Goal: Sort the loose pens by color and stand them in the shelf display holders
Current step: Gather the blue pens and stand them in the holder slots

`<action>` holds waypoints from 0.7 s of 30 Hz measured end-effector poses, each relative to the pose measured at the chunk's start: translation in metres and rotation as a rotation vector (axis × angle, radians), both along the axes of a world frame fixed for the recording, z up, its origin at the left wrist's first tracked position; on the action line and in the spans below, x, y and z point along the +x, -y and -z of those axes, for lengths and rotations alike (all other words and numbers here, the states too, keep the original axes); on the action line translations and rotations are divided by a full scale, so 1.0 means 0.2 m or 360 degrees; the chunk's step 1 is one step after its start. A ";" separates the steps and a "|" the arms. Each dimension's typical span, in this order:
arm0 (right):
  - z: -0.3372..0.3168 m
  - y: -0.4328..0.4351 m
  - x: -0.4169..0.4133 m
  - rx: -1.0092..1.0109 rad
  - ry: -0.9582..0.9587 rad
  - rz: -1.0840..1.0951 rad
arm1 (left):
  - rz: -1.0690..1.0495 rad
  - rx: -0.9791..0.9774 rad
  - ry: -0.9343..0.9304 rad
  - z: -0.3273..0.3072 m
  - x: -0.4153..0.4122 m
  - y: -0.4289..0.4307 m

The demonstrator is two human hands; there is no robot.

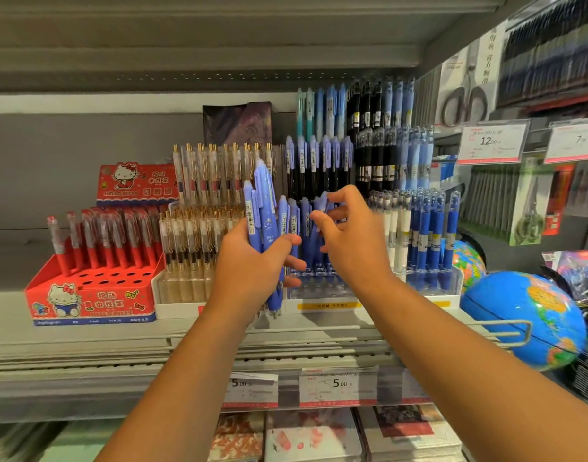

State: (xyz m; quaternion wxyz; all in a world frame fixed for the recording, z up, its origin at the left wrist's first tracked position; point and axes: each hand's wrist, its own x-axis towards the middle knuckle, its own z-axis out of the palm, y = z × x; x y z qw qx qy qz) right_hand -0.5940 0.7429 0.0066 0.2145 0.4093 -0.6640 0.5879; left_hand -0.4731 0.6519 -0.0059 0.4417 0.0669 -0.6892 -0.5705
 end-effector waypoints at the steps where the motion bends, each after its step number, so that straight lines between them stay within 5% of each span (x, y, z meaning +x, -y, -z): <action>1: 0.00 0.01 0.00 0.0063 -0.0048 0.0026 | 0.0016 -0.0006 0.0036 0.00 0.00 0.00; 12: -0.01 0.04 0.01 0.0358 -0.0276 0.0062 | 0.0115 -0.0078 0.0158 0.01 -0.01 0.01; 21: 0.01 0.05 -0.01 0.0356 -0.0170 0.0061 | 0.0073 -0.0055 0.0085 0.01 -0.02 0.01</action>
